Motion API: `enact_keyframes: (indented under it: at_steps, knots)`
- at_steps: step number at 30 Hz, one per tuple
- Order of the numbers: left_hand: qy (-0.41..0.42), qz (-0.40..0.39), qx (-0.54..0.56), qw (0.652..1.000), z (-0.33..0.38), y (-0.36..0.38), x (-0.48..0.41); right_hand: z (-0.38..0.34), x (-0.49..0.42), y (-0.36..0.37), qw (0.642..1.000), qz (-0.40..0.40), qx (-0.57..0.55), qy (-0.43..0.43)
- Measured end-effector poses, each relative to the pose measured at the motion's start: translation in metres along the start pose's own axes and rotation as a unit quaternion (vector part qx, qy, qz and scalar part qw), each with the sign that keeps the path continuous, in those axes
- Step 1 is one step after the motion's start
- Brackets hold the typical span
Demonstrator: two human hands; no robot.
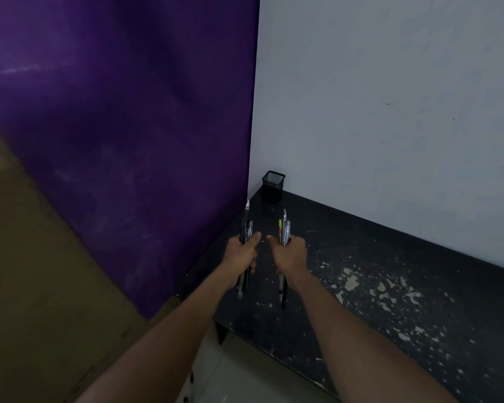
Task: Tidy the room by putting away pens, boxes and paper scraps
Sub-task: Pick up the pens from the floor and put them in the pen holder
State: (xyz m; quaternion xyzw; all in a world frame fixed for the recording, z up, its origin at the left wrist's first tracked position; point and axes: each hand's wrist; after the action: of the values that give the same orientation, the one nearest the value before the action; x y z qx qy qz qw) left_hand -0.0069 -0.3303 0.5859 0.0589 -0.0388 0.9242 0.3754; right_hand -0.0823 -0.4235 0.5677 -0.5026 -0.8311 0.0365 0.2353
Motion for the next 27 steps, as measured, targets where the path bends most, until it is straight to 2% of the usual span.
enact_keyframes:
  at_steps: [17,27]
  knots:
    - [0.039,-0.051,-0.015,0.998,0.008,0.013,-0.113,-0.036,-0.089,0.009,0.995,0.083,-0.041,-0.035]
    - [0.046,-0.017,-0.015,0.999,0.02,0.043,-0.199,-0.077,-0.178,-0.005,0.994,0.082,-0.046,-0.056]
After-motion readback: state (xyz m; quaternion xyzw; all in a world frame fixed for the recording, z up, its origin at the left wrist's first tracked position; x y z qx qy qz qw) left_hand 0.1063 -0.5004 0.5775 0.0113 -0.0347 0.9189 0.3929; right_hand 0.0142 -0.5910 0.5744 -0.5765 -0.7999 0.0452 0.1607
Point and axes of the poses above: each hand's wrist, its own x-axis away from the middle knuckle, its own y-axis out of the palm, z = x × y, and after that the axes turned 12 degrees about y, right-handed
